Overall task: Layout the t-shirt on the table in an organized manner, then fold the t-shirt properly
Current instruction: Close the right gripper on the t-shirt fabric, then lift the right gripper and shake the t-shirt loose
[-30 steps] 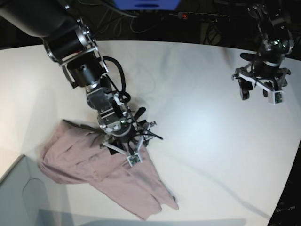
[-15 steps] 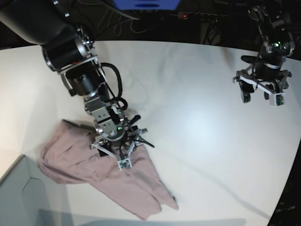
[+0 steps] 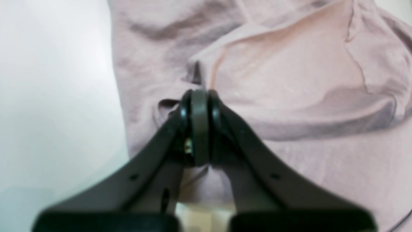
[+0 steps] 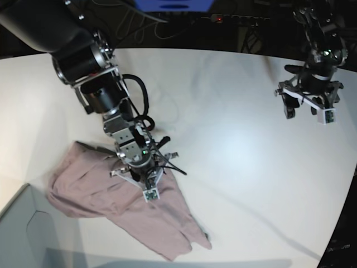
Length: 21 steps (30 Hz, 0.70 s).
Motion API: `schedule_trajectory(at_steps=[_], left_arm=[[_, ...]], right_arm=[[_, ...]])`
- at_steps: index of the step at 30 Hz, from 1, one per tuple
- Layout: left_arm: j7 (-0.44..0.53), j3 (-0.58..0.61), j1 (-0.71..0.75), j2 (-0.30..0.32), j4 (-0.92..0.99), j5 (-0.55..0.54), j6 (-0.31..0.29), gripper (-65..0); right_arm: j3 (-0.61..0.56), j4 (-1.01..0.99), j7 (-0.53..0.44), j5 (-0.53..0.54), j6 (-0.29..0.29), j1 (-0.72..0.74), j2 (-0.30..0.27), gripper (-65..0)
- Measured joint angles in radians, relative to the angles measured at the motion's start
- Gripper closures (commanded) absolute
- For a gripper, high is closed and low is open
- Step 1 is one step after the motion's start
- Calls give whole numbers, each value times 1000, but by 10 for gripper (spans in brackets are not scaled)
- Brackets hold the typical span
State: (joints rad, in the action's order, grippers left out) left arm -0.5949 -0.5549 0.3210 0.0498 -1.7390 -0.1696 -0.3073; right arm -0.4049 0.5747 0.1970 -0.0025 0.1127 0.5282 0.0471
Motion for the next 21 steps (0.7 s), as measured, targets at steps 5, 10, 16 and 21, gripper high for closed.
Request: schedule_trajectory(at_steps=[5, 10, 16, 21], left_arm=[[0, 0, 0, -1, -2, 0, 0, -434], [0, 0, 1, 0, -5, 0, 0, -434], [0, 6, 0, 0, -6, -1, 0, -434], [2, 7, -31, 0, -6, 0, 4, -434]], right_arm=[[5, 92, 22, -1, 0, -23, -5, 0], [5, 381, 52, 0, 2, -123, -33, 0], [86, 645, 138, 2, 8, -264, -36, 0], [163, 867, 141, 4, 8, -421, -61, 0]])
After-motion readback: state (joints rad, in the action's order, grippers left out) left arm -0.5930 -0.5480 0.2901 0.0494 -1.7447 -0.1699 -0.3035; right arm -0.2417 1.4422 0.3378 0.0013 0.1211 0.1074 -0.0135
